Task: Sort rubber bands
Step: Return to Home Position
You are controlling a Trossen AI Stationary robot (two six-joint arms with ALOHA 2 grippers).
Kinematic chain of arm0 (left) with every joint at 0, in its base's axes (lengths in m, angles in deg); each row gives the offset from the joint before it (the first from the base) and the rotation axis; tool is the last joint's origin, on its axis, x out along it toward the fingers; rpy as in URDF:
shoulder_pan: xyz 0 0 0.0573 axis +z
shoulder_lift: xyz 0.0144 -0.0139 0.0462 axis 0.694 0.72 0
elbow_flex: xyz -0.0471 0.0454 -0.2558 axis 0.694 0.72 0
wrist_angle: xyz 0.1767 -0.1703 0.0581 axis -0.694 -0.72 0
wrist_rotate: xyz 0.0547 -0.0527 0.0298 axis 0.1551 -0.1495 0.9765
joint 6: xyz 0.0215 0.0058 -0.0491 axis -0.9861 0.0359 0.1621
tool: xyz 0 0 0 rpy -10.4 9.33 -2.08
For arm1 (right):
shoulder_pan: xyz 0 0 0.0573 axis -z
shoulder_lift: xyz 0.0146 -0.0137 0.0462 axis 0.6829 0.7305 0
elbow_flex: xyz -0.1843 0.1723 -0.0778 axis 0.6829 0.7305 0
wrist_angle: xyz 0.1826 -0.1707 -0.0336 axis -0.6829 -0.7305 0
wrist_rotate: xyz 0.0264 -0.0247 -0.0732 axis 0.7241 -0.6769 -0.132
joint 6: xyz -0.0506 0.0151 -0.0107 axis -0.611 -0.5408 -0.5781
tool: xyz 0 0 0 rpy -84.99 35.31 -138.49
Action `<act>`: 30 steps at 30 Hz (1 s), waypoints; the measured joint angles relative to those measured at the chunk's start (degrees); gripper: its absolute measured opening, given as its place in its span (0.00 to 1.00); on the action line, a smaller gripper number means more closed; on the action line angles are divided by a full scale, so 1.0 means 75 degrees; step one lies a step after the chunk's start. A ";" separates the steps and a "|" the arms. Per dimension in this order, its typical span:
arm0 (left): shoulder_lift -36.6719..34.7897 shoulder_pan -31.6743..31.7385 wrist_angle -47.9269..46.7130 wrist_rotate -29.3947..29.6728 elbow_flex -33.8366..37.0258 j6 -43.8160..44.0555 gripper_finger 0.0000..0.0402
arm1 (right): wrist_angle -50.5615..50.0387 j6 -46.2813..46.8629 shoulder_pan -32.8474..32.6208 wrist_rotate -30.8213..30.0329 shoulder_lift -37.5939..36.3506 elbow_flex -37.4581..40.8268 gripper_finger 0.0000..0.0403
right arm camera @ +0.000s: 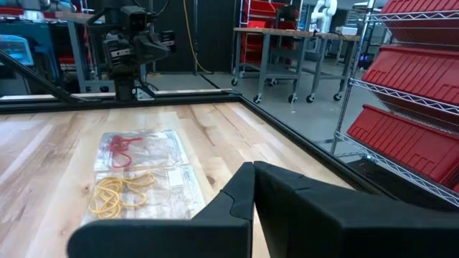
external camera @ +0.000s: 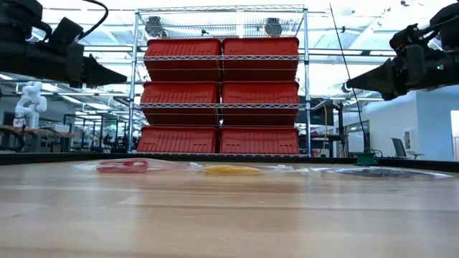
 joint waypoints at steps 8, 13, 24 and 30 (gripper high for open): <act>0.0000 0.0000 0.0000 0.0000 0.0003 -0.0003 0.00 | 0.0000 0.0002 0.0000 -0.0006 0.0000 0.0002 0.00; 0.0000 0.0000 0.0001 0.0003 0.0003 -0.0003 0.00 | 0.0000 0.0002 0.0000 -0.0009 0.0000 0.0000 0.00; 0.0000 0.0000 0.0003 0.0006 0.0003 -0.0004 0.00 | 0.0003 0.0002 0.0000 -0.0009 0.0000 0.0000 0.00; 0.0000 0.0000 0.0003 0.0006 0.0003 -0.0006 0.00 | 0.0003 0.0002 -0.0002 -0.0009 0.0000 0.0000 0.00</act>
